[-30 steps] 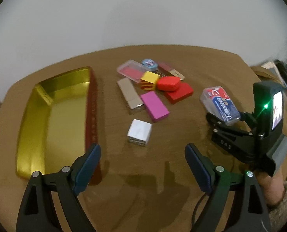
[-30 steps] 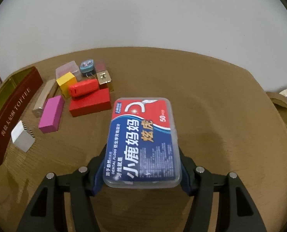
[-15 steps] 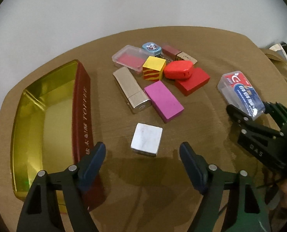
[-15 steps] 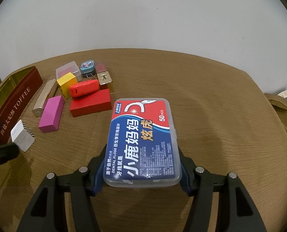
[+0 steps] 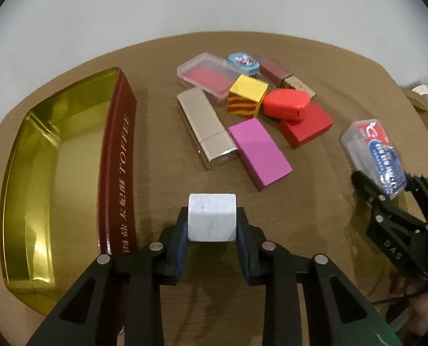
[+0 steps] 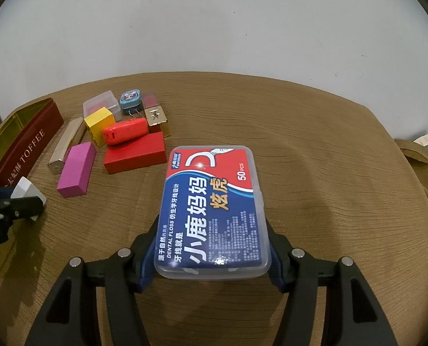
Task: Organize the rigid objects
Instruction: 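Carry the white cube into the gold tray and open the left gripper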
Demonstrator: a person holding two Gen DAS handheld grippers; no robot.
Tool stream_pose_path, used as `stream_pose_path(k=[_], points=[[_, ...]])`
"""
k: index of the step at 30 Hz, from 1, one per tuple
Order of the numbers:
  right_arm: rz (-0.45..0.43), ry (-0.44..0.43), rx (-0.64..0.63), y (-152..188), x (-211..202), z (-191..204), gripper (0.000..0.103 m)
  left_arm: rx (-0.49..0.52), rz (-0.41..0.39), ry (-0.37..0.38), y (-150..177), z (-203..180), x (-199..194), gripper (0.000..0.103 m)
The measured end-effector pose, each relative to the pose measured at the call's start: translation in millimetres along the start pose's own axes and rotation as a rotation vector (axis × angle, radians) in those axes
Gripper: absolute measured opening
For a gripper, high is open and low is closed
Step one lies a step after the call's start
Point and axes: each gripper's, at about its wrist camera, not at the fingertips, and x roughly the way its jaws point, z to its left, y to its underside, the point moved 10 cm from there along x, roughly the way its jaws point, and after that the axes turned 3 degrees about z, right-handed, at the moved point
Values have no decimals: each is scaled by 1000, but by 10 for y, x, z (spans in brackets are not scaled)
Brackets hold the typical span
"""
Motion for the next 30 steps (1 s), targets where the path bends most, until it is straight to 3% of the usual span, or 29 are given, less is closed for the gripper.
stream_pose_path(k=[7,12,30], points=[[1,4,-3,-9,11,18,62,1,-52,-7,-24,21,-364,26],[1,6,-5,-9,12,21,62,-8,-90,-52,-64,156,-622,26],[0,7,-7,-7,12,22,62,-212,-53,-183,113,1380,-573,26]])
